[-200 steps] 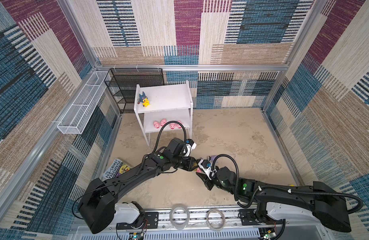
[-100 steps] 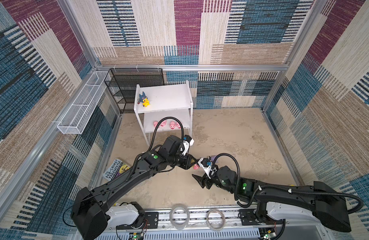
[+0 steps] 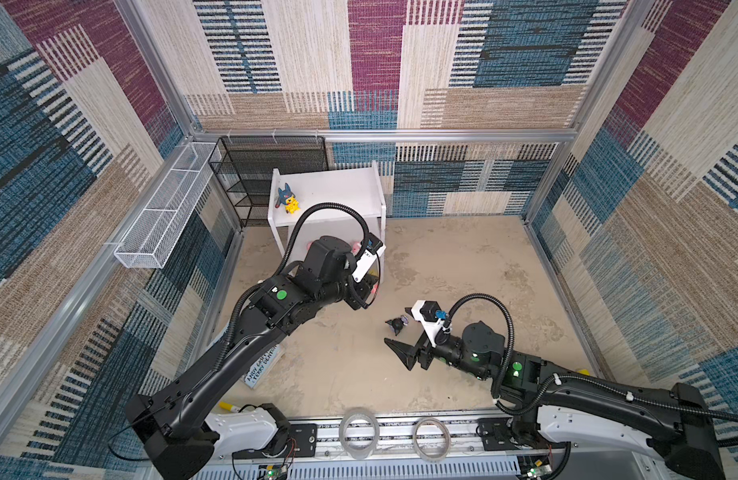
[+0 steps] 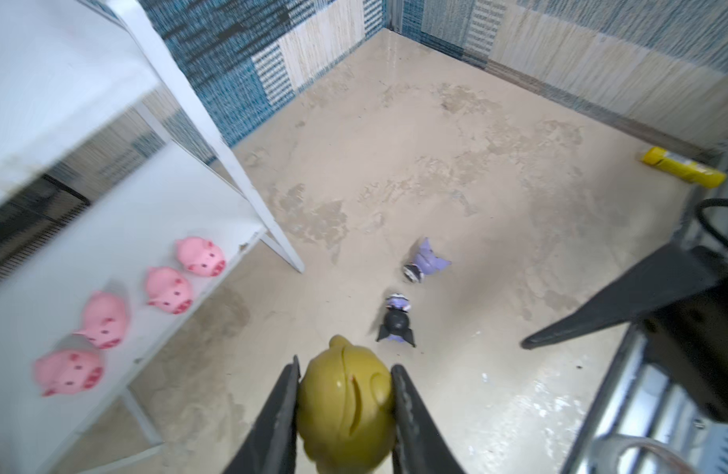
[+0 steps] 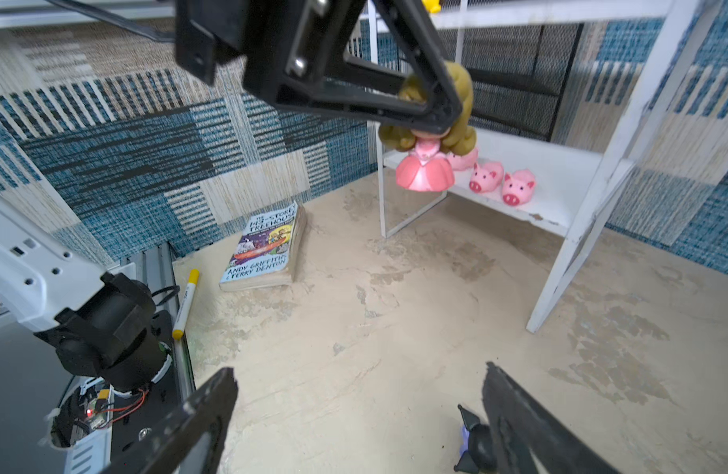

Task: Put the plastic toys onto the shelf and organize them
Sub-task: 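Carry the blonde figurine to the shelf with the left gripper while the right draws back, then raise the blonde figurine above the shelf's top level with the left gripper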

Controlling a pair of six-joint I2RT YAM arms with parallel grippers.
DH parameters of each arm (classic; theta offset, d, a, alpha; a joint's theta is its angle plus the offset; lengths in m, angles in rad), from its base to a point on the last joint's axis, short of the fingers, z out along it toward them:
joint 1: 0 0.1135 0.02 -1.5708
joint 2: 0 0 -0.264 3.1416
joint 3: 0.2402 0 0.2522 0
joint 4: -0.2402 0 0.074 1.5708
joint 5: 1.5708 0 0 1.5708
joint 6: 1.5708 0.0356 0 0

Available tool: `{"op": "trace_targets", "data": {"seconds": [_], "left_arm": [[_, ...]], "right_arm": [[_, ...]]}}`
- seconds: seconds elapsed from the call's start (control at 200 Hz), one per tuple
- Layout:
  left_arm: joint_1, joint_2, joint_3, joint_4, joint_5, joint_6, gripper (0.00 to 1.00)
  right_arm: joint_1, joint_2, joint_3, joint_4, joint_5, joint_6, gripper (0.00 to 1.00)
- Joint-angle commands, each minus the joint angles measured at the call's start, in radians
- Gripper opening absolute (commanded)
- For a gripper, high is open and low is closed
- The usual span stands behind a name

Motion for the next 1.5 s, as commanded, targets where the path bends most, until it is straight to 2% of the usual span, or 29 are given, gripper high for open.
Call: {"op": "trace_targets", "data": {"seconds": [0.0, 0.115, 0.215, 0.461, 0.706, 0.947, 1.262, 1.492], "left_arm": [[0.020, 0.021, 0.069, 0.025, -0.116, 0.203, 0.12], [0.106, 0.068, 0.170, 0.021, -0.049, 0.236, 0.14], [0.197, 0.125, 0.279, -0.020, 0.053, 0.236, 0.14], [0.312, 0.237, 0.473, -0.070, 0.134, 0.295, 0.14], [0.428, 0.343, 0.625, -0.129, 0.235, 0.341, 0.14], [0.499, 0.458, 0.759, -0.218, 0.302, 0.430, 0.13], [0.549, 0.509, 0.770, -0.221, 0.371, 0.432, 0.14], [0.558, 0.509, 0.732, -0.191, 0.342, 0.438, 0.16]], "right_arm": [[-0.001, -0.011, 0.048, -0.053, 0.034, -0.054, 0.99], [-0.003, -0.013, 0.075, -0.074, 0.052, -0.082, 1.00], [-0.006, -0.013, 0.095, -0.064, 0.065, -0.090, 1.00], [-0.026, 0.103, 0.229, -0.090, 0.154, -0.080, 1.00], [-0.038, 0.175, 0.276, -0.075, 0.116, -0.037, 1.00], [-0.038, 0.221, 0.285, -0.077, 0.094, -0.003, 1.00], [-0.040, 0.263, 0.303, -0.069, 0.106, -0.007, 1.00], [-0.040, 0.289, 0.317, -0.063, 0.098, -0.012, 1.00]]}}
